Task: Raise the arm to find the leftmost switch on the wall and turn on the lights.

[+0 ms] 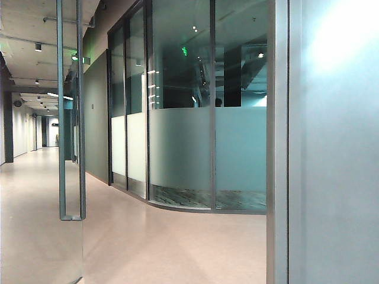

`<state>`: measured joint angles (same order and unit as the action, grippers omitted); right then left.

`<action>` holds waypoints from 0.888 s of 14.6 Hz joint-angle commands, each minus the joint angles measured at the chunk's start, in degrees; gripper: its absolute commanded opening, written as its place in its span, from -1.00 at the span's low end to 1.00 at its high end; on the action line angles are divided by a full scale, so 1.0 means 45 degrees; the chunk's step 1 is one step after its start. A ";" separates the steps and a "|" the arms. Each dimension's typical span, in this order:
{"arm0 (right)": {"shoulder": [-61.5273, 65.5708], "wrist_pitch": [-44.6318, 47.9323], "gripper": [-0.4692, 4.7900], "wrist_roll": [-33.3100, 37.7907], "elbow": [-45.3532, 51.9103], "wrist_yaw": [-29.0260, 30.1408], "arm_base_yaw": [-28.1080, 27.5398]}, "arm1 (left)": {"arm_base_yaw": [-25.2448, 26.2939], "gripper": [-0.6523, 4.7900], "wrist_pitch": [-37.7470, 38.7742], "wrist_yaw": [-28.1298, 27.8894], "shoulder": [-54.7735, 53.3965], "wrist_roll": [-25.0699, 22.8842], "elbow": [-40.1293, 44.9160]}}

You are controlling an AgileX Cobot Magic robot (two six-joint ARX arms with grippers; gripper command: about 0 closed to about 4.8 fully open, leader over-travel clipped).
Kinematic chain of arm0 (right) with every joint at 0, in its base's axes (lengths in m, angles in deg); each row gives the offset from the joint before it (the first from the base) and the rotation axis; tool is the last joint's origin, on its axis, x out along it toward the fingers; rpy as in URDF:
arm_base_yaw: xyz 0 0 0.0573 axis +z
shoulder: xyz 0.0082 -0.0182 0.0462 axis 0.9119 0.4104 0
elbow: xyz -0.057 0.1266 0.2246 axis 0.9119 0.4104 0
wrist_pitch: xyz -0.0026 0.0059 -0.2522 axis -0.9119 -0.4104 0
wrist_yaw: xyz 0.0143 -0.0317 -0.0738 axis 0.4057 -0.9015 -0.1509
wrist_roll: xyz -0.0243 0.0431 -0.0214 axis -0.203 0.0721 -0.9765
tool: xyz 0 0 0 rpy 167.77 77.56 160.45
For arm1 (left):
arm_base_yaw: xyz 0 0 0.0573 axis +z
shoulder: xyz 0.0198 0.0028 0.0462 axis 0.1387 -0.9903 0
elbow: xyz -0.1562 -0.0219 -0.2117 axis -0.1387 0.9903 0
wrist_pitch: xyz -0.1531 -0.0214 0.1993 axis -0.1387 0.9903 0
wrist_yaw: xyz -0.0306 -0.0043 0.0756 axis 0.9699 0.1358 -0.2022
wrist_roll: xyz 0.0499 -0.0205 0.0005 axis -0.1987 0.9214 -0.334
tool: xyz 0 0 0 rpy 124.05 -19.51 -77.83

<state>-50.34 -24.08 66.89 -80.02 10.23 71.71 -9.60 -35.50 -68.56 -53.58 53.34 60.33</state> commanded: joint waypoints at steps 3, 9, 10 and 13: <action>-0.0015 0.0136 -0.82 -0.0024 -0.0034 -0.0015 -0.0005 | -0.0005 -0.78 -0.0136 0.0049 0.0010 -0.0102 -0.0024; -0.0015 0.0136 -0.82 -0.0345 -0.0034 -0.0034 -0.0005 | -0.0005 -0.78 -0.0136 0.0049 0.0010 -0.0102 -0.0024; -0.0015 0.0131 -0.82 -0.0505 -0.0034 -0.0029 -0.0005 | -0.0005 -0.78 -0.0136 0.0049 0.0010 -0.0102 -0.0024; -0.0753 -0.0442 -0.82 -0.0724 0.0471 -0.0063 -0.0525 | -0.0010 -0.78 -0.0136 0.0053 0.0010 -0.0102 -0.0029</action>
<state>-52.68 -25.88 64.12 -79.14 10.20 70.22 -9.60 -35.50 -68.56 -53.58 53.36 60.33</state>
